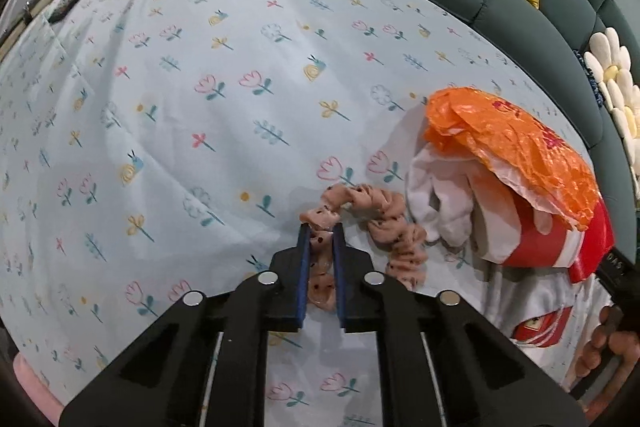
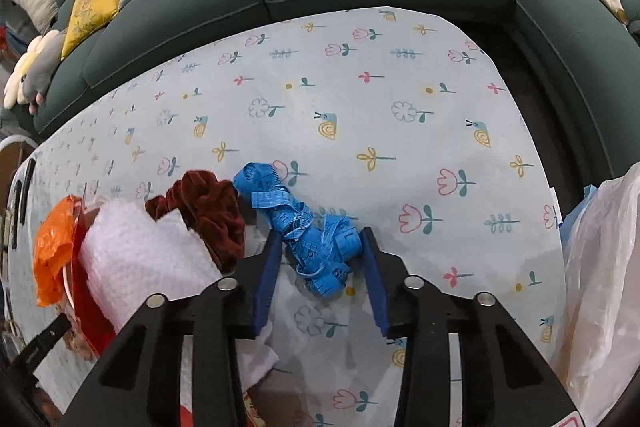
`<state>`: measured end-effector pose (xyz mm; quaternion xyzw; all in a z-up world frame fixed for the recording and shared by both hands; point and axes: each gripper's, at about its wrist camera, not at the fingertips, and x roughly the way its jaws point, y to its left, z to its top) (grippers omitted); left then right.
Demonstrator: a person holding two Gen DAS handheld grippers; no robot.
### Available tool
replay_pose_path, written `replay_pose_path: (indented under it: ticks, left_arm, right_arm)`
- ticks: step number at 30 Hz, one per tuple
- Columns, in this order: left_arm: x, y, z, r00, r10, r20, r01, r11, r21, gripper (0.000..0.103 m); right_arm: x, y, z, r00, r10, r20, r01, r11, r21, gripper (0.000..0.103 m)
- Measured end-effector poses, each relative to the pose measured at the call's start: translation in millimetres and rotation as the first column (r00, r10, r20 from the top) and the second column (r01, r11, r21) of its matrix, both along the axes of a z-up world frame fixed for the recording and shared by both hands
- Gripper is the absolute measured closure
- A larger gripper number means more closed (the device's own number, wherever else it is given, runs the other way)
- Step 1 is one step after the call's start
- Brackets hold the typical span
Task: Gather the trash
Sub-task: 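Carry the scrunchie and blue ribbon to the bin and release both tools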
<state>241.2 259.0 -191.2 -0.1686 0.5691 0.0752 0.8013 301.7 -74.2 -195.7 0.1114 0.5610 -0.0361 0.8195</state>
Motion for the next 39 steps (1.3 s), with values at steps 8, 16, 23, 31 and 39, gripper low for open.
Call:
replay_pose_path:
  ticks: [8, 16, 23, 31, 39]
  left_arm:
    - [-11.8, -22.7, 23.8, 0.999, -0.016, 0.041, 0.016, 1.0, -0.009, 0.097]
    - [-27.6, -64.7, 82.3, 0.984, -0.088, 0.155, 0.089, 0.996, -0.003, 0.097]
    - [-39.6, -114.0, 136.4, 0.953, -0.174, 0.25, 0.175, 0.984, 0.018, 0.097]
    - [-57.8, -188.4, 180.7, 0.898, -0.292, 0.329, 0.289, 0.955, 0.058, 0.097]
    - [-78.7, -278.0, 207.3, 0.823, -0.431, 0.371, 0.425, 0.9, 0.102, 0.097]
  right_arm:
    - [-28.4, -7.2, 16.8, 1.0, 0.017, 0.008, -0.017, 1.0, 0.022, 0.082]
    - [-63.0, -26.6, 67.8, 0.995, -0.001, 0.1, -0.005, 0.998, 0.064, 0.083]
    - [-102.0, -49.7, 122.4, 0.979, -0.022, 0.204, 0.001, 0.995, 0.098, 0.083]
    - [-149.7, -93.6, 157.5, 0.955, -0.064, 0.29, 0.034, 0.994, 0.106, 0.083]
    - [-192.6, -154.3, 174.7, 0.928, -0.152, 0.34, 0.121, 0.987, 0.111, 0.083]
